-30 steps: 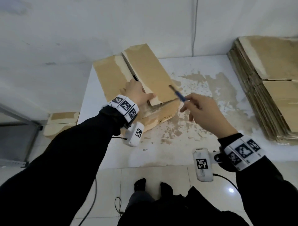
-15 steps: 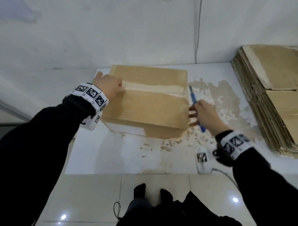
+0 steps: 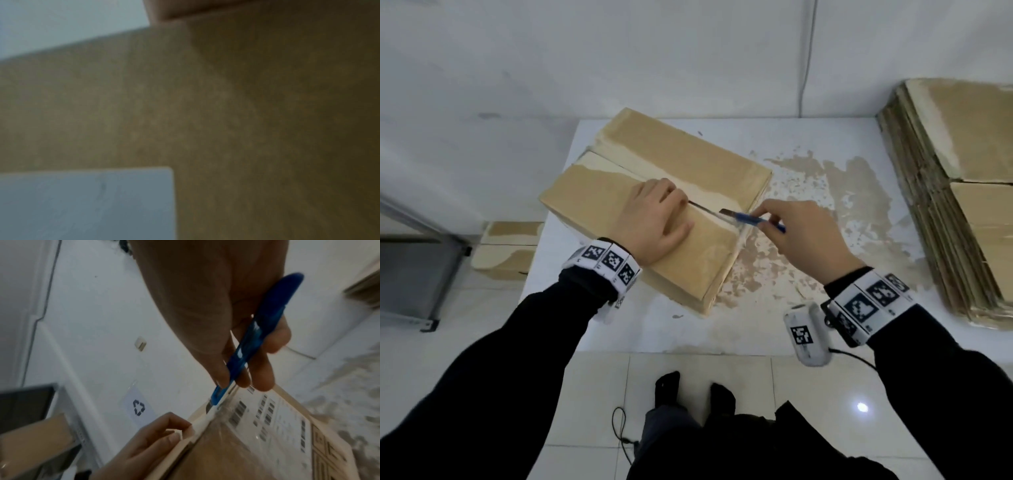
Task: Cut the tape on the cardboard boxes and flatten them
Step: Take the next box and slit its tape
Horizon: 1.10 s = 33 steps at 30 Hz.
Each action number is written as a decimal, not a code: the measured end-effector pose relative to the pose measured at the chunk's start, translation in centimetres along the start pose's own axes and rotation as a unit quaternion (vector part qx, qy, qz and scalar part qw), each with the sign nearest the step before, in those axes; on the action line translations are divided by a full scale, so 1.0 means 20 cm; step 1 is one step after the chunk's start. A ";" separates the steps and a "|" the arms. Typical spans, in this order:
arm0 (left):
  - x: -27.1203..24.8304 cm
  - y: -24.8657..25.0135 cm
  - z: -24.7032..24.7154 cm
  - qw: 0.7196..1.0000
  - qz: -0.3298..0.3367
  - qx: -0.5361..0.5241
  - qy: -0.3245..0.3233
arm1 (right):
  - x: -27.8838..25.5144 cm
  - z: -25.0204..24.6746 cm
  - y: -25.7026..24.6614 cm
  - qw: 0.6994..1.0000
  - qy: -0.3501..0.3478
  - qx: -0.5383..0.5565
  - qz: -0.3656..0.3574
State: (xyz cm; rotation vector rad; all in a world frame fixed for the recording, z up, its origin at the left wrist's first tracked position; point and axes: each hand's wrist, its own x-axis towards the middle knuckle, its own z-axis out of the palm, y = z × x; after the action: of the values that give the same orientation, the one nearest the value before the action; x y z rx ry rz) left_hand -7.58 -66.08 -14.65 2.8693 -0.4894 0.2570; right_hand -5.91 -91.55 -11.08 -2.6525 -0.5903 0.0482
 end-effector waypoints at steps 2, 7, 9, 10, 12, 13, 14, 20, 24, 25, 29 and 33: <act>0.04 0.01 0.01 0.999 -0.009 -0.004 0.035 | 0.04 0.00 -0.02 0.999 -0.024 -0.026 -0.032; 0.07 0.01 0.03 0.997 -0.025 -0.010 0.069 | 0.10 0.03 -0.02 0.995 -0.076 0.004 -0.059; 0.07 0.02 0.03 0.997 -0.025 -0.009 0.068 | 0.07 0.01 0.03 0.992 -0.092 0.080 -0.024; 0.07 0.02 0.02 0.997 -0.026 -0.010 0.067 | 0.05 0.01 0.06 0.988 -0.096 0.123 -0.001; 0.07 0.02 0.02 0.997 -0.028 -0.012 0.072 | 0.00 0.01 0.10 0.978 -0.092 0.183 0.038; 0.07 0.02 0.02 0.997 -0.027 -0.014 0.075 | -0.02 0.02 0.11 0.975 -0.089 0.198 0.048; 0.07 0.02 0.02 0.996 -0.026 -0.017 0.079 | -0.04 0.02 0.11 0.972 -0.090 0.209 0.052; 0.07 0.03 -0.01 0.992 -0.021 -0.026 0.125 | -0.07 -0.03 0.15 0.957 -0.136 0.247 0.065; 0.08 0.02 0.00 0.990 -0.024 -0.011 0.137 | -0.16 0.03 0.11 0.936 -0.216 0.276 0.042; 0.08 0.01 0.01 0.991 -0.025 -0.003 0.131 | -0.20 0.03 0.12 0.933 -0.208 0.290 0.047; 0.07 0.02 0.00 0.998 -0.024 0.052 0.039 | -0.25 -0.02 0.18 0.959 -0.049 0.267 0.086; 0.12 0.08 -0.11 0.985 -0.098 0.088 -0.108 | -0.19 -0.01 0.15 0.984 -0.042 0.173 0.004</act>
State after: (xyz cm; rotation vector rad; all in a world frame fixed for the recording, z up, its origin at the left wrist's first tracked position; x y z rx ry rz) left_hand -6.22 -67.73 -11.84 3.1073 -0.2276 -0.0480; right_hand -8.21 -95.72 -12.37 -2.3234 -0.5426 0.2429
